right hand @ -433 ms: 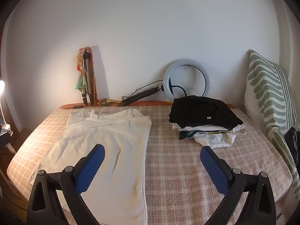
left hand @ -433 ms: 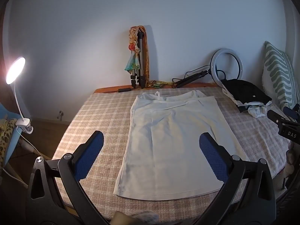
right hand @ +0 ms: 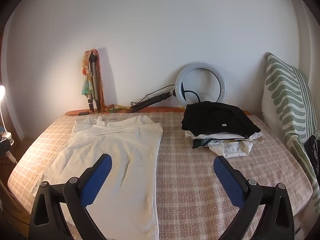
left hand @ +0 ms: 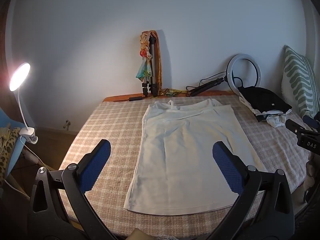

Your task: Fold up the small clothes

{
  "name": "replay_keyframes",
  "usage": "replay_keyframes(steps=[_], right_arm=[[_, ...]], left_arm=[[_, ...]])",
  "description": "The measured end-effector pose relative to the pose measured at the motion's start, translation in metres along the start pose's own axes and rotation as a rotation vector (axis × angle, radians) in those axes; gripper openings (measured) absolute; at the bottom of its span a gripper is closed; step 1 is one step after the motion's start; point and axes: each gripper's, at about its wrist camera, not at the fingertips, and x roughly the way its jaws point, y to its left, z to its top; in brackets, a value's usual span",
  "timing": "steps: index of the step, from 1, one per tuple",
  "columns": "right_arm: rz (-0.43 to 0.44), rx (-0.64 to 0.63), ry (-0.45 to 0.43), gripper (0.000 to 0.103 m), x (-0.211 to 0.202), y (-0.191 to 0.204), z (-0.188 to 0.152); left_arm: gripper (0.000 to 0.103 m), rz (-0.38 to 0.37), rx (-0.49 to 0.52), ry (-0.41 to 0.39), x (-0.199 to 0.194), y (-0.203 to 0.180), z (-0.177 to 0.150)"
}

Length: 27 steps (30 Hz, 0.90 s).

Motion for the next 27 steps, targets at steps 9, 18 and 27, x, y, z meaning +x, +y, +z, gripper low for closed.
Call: replay_keyframes(steps=[9,18,27], right_arm=[[0.004,0.0,0.002,0.103,0.0012,0.0024,0.0002],[0.009,0.003,0.006,0.103,0.0057,0.004,-0.003],[0.009,0.006,0.006,0.103,0.0062,0.0039,-0.0033]], left_arm=[[0.103,0.001,-0.001,-0.003,-0.0016,-0.0005,-0.0008],[0.103,0.002,-0.003,-0.003,-0.0014,-0.0003,-0.0018],[0.103,0.002,-0.003,-0.002,-0.0012,0.0014,-0.0039]])
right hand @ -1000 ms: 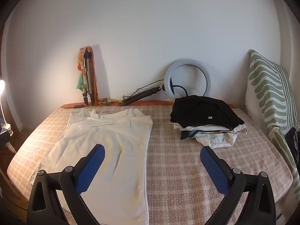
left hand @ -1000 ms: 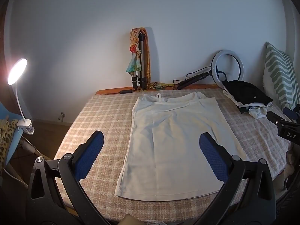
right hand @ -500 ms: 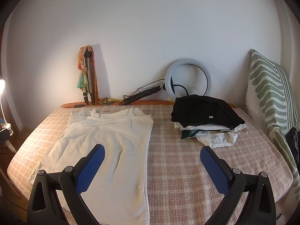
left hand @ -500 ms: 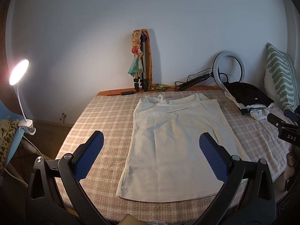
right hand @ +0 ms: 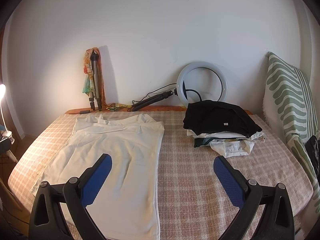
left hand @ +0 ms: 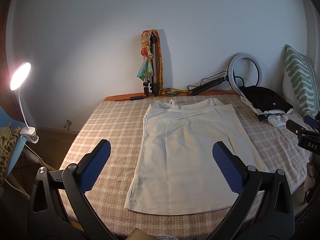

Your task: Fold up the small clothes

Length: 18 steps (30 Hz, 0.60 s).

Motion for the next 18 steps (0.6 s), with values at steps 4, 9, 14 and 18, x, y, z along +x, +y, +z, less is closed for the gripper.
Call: replay_keyframes(steps=[4,9,14,18], right_arm=[[-0.001,-0.004,0.001,0.103,-0.0011,-0.0005,0.0006],[-0.001,-0.003,0.002,0.103,0.0008,0.0001,-0.0004],[0.0,-0.005,0.002,0.103,-0.0026,-0.0011,-0.0029],[0.001,-0.005,0.002,0.103,-0.0021,-0.001,-0.0028]], left_arm=[[0.103,0.002,0.001,0.0,0.0001,-0.0004,0.0],[0.103,0.001,0.001,0.001,-0.0002,-0.0002,-0.0003],[0.103,0.002,0.001,0.002,0.0007,-0.0007,0.0004],[0.103,0.0,0.001,0.003,0.0009,-0.0007,0.0004]])
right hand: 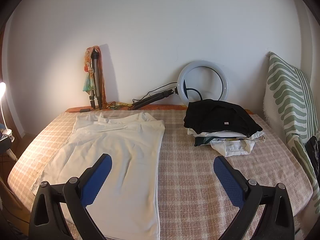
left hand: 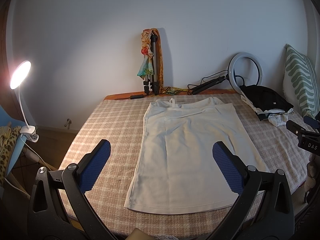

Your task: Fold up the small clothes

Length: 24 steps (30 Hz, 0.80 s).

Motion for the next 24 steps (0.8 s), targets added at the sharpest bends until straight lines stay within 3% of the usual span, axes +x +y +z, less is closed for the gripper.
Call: replay_keyframes(steps=[24], right_arm=[[0.001,-0.006,0.006,0.103,0.0032,0.0022,-0.0012]], left_arm=[[0.103,0.0,0.0,0.005,0.001,0.0005,-0.0005]])
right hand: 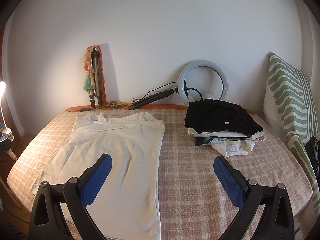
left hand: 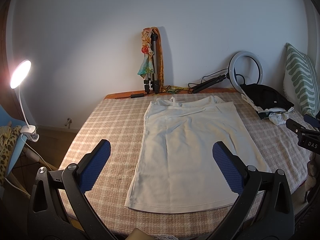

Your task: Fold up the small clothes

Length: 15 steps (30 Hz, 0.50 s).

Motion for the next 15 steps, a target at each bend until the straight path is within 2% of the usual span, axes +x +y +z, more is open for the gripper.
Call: replay_keyframes(steps=[9,15], right_arm=[[0.036,0.007,0.006,0.103,0.004,0.01,0.005],[0.097,0.035,0.017,0.102,0.014,0.024,0.008]], left_arm=[[0.103,0.01,-0.02,0.011,0.0,0.015,-0.017],[0.103,-0.052,-0.065,-0.017,-0.001,0.039,-0.025]])
